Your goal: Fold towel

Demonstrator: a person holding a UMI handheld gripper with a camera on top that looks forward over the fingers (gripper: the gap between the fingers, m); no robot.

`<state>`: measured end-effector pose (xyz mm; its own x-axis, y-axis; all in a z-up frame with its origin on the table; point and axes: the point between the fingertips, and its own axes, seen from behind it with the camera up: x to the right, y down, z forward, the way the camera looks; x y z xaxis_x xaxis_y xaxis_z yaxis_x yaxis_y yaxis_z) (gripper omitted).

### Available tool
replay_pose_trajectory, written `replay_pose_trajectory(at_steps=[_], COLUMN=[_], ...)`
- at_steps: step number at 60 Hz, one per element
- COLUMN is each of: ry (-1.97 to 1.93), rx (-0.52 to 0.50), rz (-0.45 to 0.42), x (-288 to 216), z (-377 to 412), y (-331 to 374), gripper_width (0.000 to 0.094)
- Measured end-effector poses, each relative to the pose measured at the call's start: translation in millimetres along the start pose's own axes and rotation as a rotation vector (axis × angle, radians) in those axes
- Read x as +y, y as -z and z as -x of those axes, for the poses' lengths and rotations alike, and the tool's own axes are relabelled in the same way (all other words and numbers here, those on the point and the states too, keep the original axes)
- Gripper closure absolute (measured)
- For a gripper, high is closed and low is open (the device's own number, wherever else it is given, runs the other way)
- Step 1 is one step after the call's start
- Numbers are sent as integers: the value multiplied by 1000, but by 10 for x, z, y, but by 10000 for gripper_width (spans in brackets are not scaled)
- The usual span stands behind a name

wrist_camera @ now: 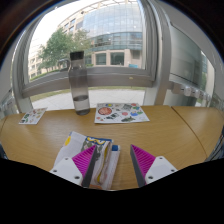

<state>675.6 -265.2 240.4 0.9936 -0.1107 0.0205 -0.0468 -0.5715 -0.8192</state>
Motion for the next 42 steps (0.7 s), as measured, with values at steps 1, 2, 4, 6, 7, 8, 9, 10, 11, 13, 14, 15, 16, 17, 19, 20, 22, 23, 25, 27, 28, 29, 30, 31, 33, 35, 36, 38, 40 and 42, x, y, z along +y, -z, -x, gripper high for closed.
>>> replay_pose_trajectory(at_steps=[1,2,4,6,7,8,9,10,11,13,14,15,16,17,19,20,22,23,25,27,28,29,30,31,33,35,36,38,40,42], ry=[2,3,7,13,18,22,25,26,27,24,21,15,11,6,-2,-4,-5,-4,0,10,16,23,28,30,37,44,47,52,56,57], rx=[6,13,20,21,19,15,8,0,-9,-30,-42,-59,-74,-90,-117,-130,-157,-169,-184,-191,-196,-201,-205,-207,-208,-213,-216,-221,-221,-224], rz=[-7,-15,-34,-52,-64,-78,-94,-106,-116,-131,-138,-145,-151,-156,-166,-169,-172,-175,-184,-191,-192,-194,-197,-198,-195,-194,-195,-197,-195,-191], x=[-16,-50,-87,-218,-272,-331,-368,-414,-454,-525,-558,-582,-606,-626,-658,-658,-665,-665,-662,-627,-606,-584,-561,-534,-478,-420,-391,-332,-279,-224], z=[-6,10,-116,32,76,129,151,216,284,425,510,604,704,808,1018,1085,1285,1383,1565,1726,1810,1891,1973,2050,2228,2320,2388,2516,2664,2715], y=[36,104,-56,192,237,285,270,406,447,524,562,698,760,824,940,1004,1151,1223,1355,1377,1428,1478,1525,1569,1626,1709,1753,1833,1877,1957], gripper_width=[264,246,218,197,190,184,181,177,176,174,172,171,167,165,159,157,157,155,152,152,151,152,153,152,150,152,151,151,150,147])
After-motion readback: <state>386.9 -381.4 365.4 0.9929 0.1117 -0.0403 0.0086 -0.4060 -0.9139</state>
